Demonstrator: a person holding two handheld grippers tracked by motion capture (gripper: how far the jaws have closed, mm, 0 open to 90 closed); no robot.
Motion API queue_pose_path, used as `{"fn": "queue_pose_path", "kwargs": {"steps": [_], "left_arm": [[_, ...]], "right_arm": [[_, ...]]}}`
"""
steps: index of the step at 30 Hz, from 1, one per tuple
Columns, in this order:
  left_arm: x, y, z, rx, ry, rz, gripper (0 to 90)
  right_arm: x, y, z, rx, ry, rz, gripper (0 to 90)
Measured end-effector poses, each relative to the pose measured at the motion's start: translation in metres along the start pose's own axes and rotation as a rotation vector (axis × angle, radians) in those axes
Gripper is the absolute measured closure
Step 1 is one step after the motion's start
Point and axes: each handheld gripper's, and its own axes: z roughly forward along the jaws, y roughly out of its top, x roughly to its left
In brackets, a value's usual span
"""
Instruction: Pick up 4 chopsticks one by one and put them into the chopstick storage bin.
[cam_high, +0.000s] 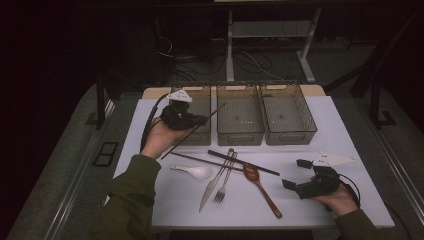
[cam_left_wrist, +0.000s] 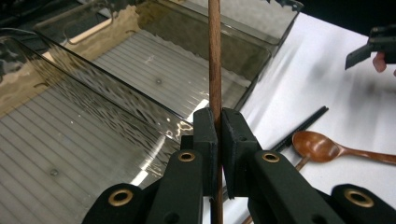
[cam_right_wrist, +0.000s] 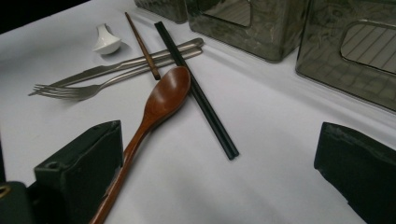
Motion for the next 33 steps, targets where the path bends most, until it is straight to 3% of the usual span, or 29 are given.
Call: {"fn": "queue_pose_path", "kwargs": {"steps": [13,17,33], "left_arm": [[0.014,0.015,-0.009,-0.073,0.052,-0.039,83.8],[0.019,0.02,-0.01,-0.086,0.068,-0.029,83.7],[0.051,0.034,-0.008,-0.17,0.12,-0.046,83.8]], "right_arm": [[0.0,-0.004,0.0,0.011,0.008,0.006,1.0],[0.0,-0.004,0.0,0.008,0.011,0.005,1.0],[-0.001,-0.004,-0.001,0.005,0.005,0.013,1.0]]}}
